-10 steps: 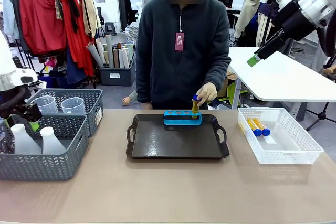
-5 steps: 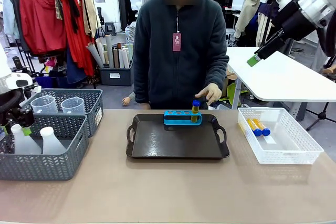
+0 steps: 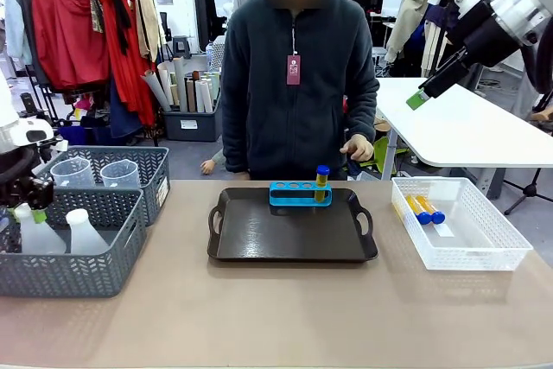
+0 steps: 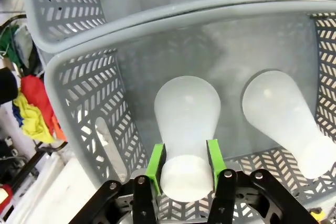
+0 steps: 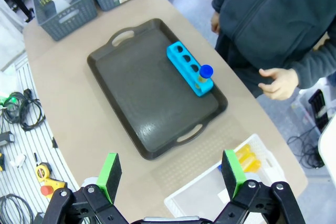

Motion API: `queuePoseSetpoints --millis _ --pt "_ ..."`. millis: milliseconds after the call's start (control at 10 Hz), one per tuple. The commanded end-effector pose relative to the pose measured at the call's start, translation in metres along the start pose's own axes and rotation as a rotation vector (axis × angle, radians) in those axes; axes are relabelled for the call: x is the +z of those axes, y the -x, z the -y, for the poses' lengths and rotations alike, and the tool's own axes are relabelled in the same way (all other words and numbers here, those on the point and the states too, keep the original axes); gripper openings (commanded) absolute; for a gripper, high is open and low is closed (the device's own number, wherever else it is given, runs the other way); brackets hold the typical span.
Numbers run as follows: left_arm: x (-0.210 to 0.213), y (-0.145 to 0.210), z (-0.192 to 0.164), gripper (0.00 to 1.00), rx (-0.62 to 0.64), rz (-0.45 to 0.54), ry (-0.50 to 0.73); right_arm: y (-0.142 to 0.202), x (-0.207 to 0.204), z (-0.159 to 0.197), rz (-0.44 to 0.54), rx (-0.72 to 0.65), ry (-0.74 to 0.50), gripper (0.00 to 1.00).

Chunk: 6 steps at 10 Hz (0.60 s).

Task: Prepare the laboratory tools.
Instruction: Pick up one Small flask and place it on the Handle tray.

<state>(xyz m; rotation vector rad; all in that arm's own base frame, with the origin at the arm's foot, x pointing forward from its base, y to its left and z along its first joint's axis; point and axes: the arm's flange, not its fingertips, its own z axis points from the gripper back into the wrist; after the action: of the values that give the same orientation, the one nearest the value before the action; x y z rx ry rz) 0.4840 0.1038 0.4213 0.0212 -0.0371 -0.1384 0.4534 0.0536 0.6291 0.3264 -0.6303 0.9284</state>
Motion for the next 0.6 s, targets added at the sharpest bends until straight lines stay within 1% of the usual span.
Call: queuePoseSetpoints --millis 0,200,400,500 --pt "0.013 0.004 0.004 0.0 -0.02 0.02 0.013 0.0 0.001 0.0 0.011 0.002 -0.01 1.0" --pt "0.044 0.011 0.013 0.0 -0.058 0.033 0.001 0.0 0.001 0.0 0.011 0.002 -0.01 1.0" --pt "0.097 0.022 0.033 0.0 -0.11 0.036 -0.032 0.0 0.001 0.0 0.011 0.002 -0.01 1.0" --pt "0.122 0.025 0.043 0.0 -0.105 0.037 -0.076 0.0 0.001 0.0 0.011 0.002 -0.01 1.0"
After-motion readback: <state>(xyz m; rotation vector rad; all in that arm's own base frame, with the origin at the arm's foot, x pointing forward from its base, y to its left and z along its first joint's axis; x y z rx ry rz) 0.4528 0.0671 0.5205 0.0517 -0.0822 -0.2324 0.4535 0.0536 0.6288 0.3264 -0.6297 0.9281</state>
